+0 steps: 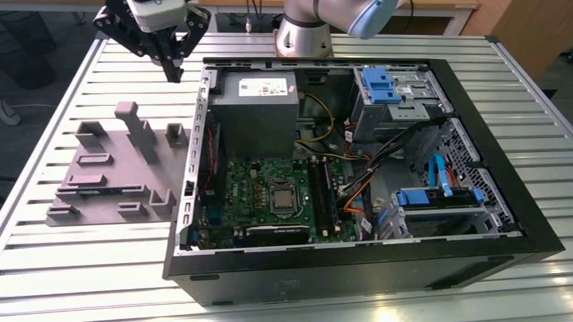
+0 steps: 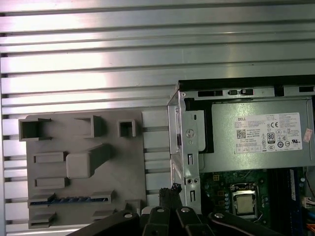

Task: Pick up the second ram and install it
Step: 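Reach for the second ram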

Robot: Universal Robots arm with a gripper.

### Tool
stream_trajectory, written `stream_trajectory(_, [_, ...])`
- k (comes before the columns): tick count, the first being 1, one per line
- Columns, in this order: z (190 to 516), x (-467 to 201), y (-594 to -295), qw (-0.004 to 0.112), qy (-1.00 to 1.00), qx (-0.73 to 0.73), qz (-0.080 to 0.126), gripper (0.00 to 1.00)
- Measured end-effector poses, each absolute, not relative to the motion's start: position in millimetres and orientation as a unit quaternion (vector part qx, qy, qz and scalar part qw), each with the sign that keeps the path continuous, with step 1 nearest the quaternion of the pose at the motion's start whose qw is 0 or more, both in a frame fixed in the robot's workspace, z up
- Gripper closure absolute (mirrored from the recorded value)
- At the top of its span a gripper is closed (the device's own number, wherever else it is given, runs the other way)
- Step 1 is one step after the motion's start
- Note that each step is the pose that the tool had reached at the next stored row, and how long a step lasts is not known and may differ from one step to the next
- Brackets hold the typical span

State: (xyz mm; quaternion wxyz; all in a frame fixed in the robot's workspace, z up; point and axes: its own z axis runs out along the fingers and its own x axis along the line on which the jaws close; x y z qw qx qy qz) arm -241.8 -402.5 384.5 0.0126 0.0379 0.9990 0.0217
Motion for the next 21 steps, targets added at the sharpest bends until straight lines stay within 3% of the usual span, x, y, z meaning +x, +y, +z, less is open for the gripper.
stream_trajectory(21, [384.3,-246.9,-402.5,0.013,0.999,0.038,0.022,0.89])
